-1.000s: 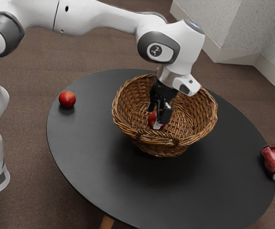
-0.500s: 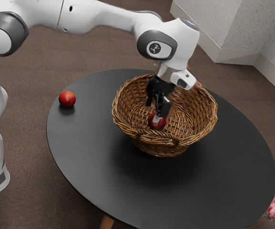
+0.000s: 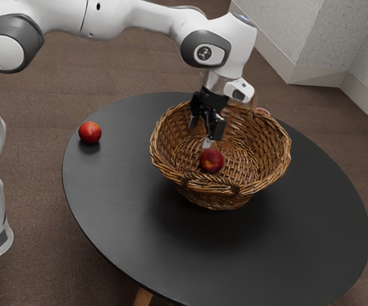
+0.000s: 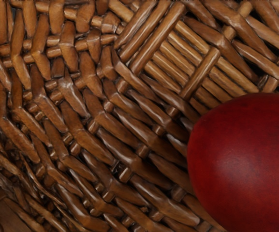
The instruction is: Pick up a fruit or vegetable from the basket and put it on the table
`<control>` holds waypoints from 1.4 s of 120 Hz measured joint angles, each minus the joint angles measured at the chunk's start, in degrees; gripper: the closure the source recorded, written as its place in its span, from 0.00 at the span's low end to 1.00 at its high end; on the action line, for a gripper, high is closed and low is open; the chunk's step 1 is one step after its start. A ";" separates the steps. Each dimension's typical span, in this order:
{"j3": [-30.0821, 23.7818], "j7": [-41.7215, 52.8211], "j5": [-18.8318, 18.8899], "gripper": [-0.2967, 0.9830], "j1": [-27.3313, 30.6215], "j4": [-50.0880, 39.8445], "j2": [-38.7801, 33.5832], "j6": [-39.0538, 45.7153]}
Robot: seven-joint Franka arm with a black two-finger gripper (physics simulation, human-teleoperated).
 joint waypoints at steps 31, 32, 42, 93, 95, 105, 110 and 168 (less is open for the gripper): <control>-0.09 -0.02 -0.01 0.23 -2.27 0.18 -0.23 0.20; -0.09 -0.01 -0.01 0.23 -2.38 0.19 -0.24 0.22; -0.10 -0.01 0.00 0.23 -3.58 0.29 -0.25 0.53; 0.12 -0.05 1.13 0.23 -8.41 0.46 -0.14 3.25; 0.13 -0.05 1.17 0.23 -8.44 0.44 -0.12 3.40; 0.18 -0.04 1.35 0.23 -8.34 0.36 -0.02 4.12; 0.23 -0.04 1.41 0.23 -8.11 0.24 0.01 4.38; 0.55 -0.02 1.07 0.23 0.17 -1.22 0.62 7.51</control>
